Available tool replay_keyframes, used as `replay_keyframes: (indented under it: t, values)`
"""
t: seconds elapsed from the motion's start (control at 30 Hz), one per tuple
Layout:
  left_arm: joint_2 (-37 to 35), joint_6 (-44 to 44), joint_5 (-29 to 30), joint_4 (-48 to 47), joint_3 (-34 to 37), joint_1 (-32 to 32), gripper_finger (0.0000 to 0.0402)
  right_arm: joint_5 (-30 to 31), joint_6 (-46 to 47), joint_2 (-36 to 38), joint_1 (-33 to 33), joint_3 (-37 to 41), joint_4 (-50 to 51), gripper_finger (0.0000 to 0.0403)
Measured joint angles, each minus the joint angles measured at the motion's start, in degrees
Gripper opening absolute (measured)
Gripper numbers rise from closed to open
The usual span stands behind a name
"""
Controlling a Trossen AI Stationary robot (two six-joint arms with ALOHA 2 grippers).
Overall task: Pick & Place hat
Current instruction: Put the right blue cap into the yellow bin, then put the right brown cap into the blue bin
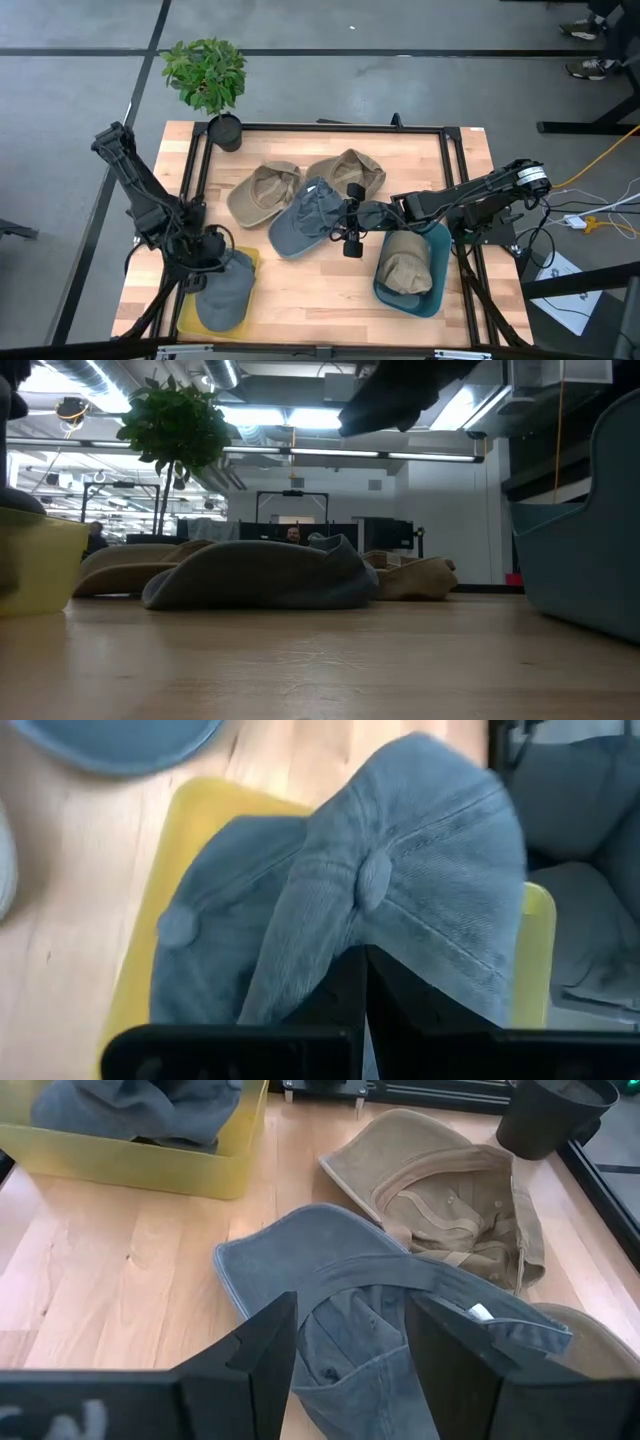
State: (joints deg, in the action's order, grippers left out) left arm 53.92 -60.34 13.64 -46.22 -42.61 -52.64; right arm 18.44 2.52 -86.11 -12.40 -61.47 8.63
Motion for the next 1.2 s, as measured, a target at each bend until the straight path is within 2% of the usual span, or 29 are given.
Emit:
replay_keyframes:
  t: [0.3, 0.5, 0.67, 0.87, 0.93, 1.07, 1.13, 1.2]
  values:
    - [1.99, -7.96, -6.03, -3.31, 0.00, -0.02, 0.0003, 0.00, 0.00, 0.00, 0.00, 0.00, 0.73, 0.0185]
    - [2.27, -11.38, -5.99, -9.19, 0.00, 0.00, 0.0002, -0.02, 0.66, 0.00, 0.00, 0.00, 2.75, 0.0185]
    - [0.12, -4.12, -5.39, -5.35, -0.35, -0.02, 0.0004, -0.01, 1.81, 0.00, 0.00, 0.00, 4.10, 0.0185]
    - [-3.40, 5.29, -0.37, 0.26, -4.45, -0.01, 0.0004, 0.00, 1.77, 0.00, -0.13, 0.00, 4.08, 0.0185]
    - [-4.02, 10.89, 2.89, 1.70, -5.89, -0.02, 0.0005, -0.02, 1.77, 0.00, -0.14, 0.00, 4.09, 0.0185]
    - [-4.28, 23.33, 13.92, 5.47, -7.17, 1.11, 0.0002, -0.02, 1.82, 0.00, -0.15, 0.00, 4.08, 0.0185]
    - [-4.25, 27.56, 15.84, 7.42, -7.19, 3.23, 0.0002, -0.02, 1.86, 0.00, -0.15, 0.00, 4.08, 0.0185]
    - [-3.76, 29.77, 14.91, 8.37, -7.19, 6.43, 0.0004, -0.02, 1.92, 0.00, -0.15, 0.00, 4.08, 0.0185]
